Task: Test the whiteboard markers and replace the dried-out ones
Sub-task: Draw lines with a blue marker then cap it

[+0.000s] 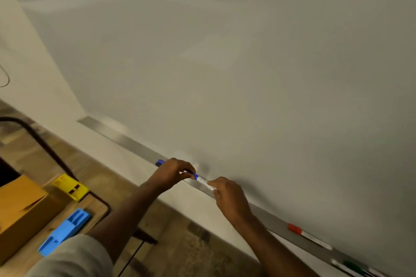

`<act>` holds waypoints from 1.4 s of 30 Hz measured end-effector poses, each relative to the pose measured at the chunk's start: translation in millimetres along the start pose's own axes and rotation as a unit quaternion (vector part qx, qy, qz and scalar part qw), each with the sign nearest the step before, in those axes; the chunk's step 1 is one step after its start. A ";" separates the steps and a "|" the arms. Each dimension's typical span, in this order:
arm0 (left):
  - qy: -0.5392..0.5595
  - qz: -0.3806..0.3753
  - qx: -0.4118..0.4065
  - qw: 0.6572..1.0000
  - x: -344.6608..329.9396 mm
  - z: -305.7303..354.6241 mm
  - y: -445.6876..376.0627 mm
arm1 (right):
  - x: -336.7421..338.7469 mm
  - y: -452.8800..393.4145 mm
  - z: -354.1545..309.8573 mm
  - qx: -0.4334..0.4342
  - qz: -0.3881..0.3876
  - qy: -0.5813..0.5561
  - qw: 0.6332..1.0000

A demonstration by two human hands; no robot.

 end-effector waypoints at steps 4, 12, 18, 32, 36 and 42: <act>-0.106 0.061 0.008 0.992 14.5 -61.6 -7.2 | -53.5 -46.4 -21.6 0.029 -0.001 0.004 1.000; -0.168 0.083 0.022 0.982 17.3 -149.8 -41.4 | -149.2 -102.8 -32.5 0.058 -0.010 0.026 0.998; -0.181 0.035 0.003 0.983 -4.3 -183.6 -59.5 | -186.2 -120.0 -17.3 0.042 0.001 0.045 0.998; -0.228 0.033 -0.039 0.972 -20.5 -196.1 -62.3 | -207.8 -116.7 -19.0 0.064 -0.020 0.076 0.995; -0.246 0.051 -0.024 0.968 -21.4 -204.9 -58.7 | -210.6 -113.4 -24.1 0.061 -0.028 0.082 0.994; -0.215 0.062 -0.009 0.974 -23.1 -208.0 -53.9 | -207.5 -111.0 -25.3 0.040 -0.052 0.081 0.995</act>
Point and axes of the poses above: each hand's wrist, its own y-axis away from the middle knuckle, its own x-axis out of the back of the hand, z = x × y, the point moved 5 cm from there along -y, towards the middle knuckle, and after that the axes turned 6 degrees about z, right-handed, at the moved point
